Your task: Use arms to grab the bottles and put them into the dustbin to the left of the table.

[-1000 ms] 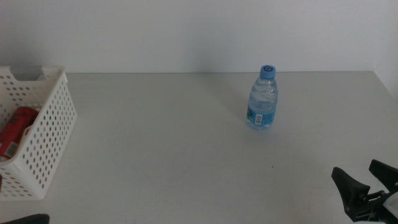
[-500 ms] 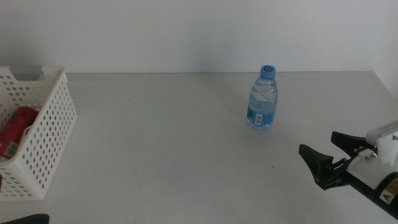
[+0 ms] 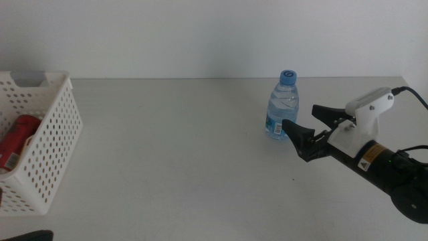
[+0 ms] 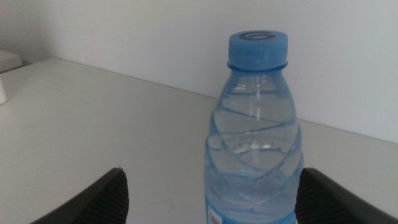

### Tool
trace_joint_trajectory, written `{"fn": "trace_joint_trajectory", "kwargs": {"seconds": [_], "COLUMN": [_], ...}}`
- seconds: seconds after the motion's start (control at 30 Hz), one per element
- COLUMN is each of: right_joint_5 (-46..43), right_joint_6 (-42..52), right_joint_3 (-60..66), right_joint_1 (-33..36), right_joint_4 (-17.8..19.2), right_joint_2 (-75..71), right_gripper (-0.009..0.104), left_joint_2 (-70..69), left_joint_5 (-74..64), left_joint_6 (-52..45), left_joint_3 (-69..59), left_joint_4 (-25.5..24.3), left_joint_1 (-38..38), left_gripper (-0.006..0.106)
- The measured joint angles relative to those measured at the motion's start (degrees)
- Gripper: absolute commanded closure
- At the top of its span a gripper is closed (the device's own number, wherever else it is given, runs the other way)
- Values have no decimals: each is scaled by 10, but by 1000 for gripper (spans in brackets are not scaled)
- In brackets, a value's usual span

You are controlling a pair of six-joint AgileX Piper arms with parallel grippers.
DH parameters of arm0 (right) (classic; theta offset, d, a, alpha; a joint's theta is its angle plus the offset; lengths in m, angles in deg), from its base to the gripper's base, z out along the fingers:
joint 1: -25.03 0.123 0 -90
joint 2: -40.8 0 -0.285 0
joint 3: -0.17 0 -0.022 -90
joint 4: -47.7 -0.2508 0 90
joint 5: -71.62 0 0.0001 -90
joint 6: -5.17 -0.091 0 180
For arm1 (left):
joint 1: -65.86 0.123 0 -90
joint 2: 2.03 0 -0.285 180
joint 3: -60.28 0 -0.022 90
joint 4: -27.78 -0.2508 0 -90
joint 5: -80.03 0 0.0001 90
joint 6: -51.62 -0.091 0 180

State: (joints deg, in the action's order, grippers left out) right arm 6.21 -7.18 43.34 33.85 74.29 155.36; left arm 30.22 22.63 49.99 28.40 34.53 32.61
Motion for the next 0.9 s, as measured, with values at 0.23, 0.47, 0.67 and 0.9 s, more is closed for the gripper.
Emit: {"fn": "trace_joint_trajectory", "kwargs": {"seconds": [0.23, 0.47, 0.67, 0.9], "right_joint_5": [7, 68, 113, 116], "right_joint_6": [1, 6, 10, 14], "right_joint_3": [-96, -184, -221, -225], "right_joint_1": [9, 18, 36, 45], "right_joint_4": [-33, -41, -41, -85], "right_joint_2": [61, 109, 141, 145], "right_gripper": [6, 6, 10, 93], "left_joint_2": [0, 0, 0, 0], "left_joint_5": [0, 0, 0, 0], "left_joint_6": [0, 0, 0, 0], "left_joint_3": [0, 0, 0, 0], "left_joint_4": [0, 0, 0, 0], "left_joint_1": [0, 0, 0, 0], "left_gripper": [8, 8, 8, 8]}}
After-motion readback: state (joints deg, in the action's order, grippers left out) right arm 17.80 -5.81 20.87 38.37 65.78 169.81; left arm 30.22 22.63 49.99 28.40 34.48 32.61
